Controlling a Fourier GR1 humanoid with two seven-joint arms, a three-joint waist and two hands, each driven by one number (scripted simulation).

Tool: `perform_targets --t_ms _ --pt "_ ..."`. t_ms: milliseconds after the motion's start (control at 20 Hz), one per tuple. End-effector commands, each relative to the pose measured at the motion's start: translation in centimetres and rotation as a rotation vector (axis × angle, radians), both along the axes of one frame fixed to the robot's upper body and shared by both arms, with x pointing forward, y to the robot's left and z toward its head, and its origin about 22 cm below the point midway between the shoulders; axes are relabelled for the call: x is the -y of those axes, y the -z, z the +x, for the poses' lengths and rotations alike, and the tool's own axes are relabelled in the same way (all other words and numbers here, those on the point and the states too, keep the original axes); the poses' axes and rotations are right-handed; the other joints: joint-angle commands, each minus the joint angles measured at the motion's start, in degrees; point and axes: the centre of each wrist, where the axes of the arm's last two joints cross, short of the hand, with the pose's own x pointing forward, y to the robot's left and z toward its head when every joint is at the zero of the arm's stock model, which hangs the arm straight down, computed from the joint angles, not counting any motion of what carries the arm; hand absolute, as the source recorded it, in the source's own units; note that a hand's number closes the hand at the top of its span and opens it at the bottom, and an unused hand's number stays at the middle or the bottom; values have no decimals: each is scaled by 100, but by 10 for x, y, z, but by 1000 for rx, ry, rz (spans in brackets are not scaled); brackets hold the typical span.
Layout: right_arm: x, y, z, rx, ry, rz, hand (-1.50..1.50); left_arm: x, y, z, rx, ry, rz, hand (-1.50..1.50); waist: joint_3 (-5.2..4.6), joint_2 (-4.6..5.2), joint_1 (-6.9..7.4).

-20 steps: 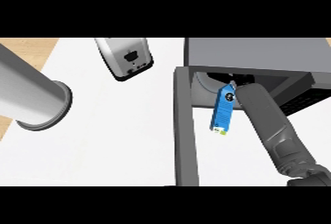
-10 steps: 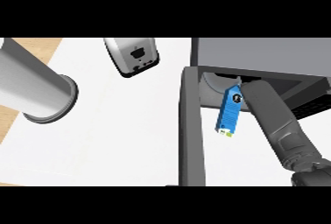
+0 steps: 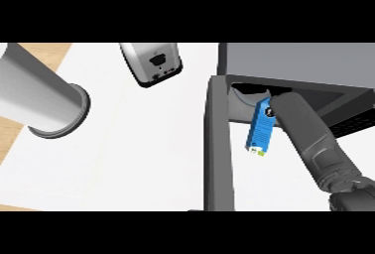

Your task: Pick up the milk, place it into the microwave and close the microwave

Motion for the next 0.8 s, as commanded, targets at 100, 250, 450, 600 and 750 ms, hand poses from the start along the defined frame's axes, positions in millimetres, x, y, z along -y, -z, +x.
perform_targets --t_ms 100,250,450,600,750 --pt "-3 2 -1 -21 -92 94 -150 7 -4 5 4 37 5 -150 5 -41 -59" --pt "-4 11 -6 -6 -138 143 -150 13 -4 5 3 58 -5 -150 5 -62 -87" --pt "9 14 -7 -10 -182 213 -150 28 4 11 -22 84 -32 -150 -5 -132 -271" --pt "6 27 -15 -8 -221 284 -150 35 -4 12 -16 116 -22 -150 -7 -177 -353" --pt "-2 34 -19 -47 -269 327 -150 50 5 17 -21 140 -17 -150 -15 -226 -430"
